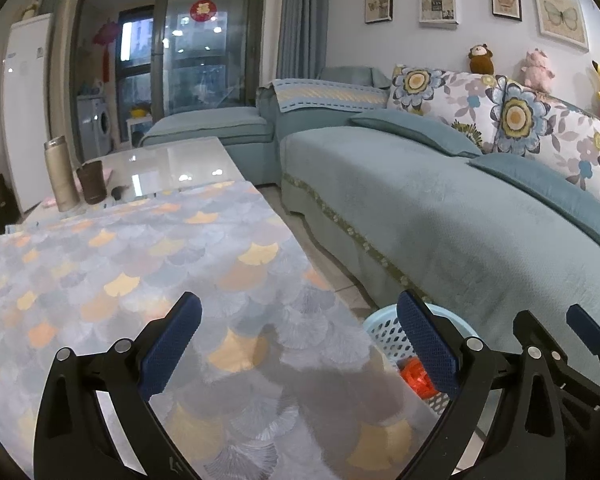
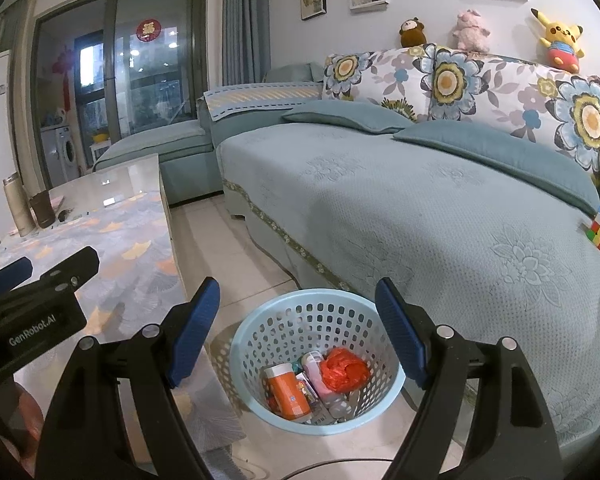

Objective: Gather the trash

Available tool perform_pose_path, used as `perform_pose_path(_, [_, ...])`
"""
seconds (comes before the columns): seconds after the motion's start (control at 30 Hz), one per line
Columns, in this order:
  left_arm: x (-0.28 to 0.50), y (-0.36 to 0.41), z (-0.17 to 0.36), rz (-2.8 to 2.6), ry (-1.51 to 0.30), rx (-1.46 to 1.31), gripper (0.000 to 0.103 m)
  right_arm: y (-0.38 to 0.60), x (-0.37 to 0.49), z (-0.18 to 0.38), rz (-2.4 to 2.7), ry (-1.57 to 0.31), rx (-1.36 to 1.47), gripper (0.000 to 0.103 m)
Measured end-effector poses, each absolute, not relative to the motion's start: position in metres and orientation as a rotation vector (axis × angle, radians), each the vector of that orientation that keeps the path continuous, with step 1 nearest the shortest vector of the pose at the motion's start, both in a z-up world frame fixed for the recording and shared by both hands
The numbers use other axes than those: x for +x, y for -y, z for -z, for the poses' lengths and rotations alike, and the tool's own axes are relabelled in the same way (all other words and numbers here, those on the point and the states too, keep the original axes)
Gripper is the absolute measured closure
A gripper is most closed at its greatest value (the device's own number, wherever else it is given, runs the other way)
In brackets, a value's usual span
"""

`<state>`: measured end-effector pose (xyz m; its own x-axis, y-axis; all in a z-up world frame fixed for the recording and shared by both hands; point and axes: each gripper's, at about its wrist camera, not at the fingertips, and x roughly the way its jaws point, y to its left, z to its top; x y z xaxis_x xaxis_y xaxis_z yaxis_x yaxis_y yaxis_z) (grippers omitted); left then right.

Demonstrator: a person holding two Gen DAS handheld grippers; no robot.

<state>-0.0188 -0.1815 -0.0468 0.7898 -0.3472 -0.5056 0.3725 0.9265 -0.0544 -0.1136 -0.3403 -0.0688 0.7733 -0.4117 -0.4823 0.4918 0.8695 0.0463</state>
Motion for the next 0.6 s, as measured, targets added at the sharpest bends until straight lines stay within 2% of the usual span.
perform_pose_path(0.6, [-0.0244,0.1845,0.0409,0.349,-0.478,0.073,0.008,0.3401,-0.1101,0.0700,0.478,-0.486,0.173,0.027])
